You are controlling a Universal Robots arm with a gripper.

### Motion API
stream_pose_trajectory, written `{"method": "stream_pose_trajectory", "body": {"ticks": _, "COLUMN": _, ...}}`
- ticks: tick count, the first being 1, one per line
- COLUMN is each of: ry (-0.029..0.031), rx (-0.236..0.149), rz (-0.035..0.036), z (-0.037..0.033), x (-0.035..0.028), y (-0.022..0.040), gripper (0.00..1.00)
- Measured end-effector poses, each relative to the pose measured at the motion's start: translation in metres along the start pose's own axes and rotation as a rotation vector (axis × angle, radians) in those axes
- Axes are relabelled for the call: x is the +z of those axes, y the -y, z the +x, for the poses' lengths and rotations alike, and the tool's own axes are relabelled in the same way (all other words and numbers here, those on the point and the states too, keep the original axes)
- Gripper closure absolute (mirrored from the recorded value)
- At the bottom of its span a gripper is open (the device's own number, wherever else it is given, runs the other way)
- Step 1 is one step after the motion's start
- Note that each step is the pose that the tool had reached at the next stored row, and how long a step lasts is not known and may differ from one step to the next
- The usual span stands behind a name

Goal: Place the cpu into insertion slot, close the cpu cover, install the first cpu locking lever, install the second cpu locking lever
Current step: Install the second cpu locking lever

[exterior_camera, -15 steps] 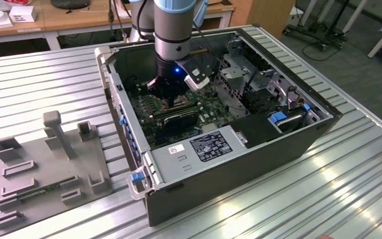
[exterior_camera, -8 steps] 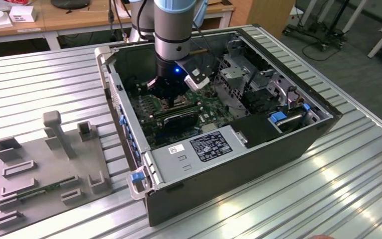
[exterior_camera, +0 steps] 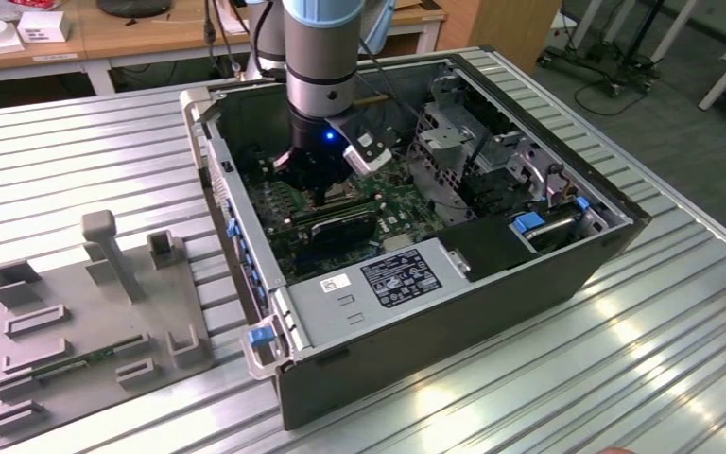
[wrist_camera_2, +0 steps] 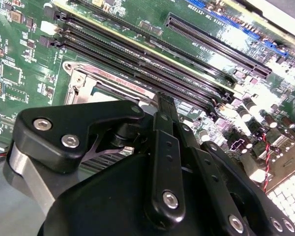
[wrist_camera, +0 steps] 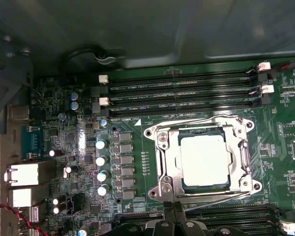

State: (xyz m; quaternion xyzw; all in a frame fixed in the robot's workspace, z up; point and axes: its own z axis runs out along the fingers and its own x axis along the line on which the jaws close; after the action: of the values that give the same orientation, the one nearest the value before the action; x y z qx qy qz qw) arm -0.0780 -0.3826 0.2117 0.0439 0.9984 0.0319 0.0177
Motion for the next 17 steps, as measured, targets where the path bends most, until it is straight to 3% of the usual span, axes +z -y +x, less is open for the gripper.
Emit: {"method": "stream_pose_trajectory", "body": {"ticks": 17, "ry": 0.0007, "rx": 0.0, "rz": 0.0, "z": 0.0037, "x": 0.0009, "y": 0.0004, "gripper": 0.89}}
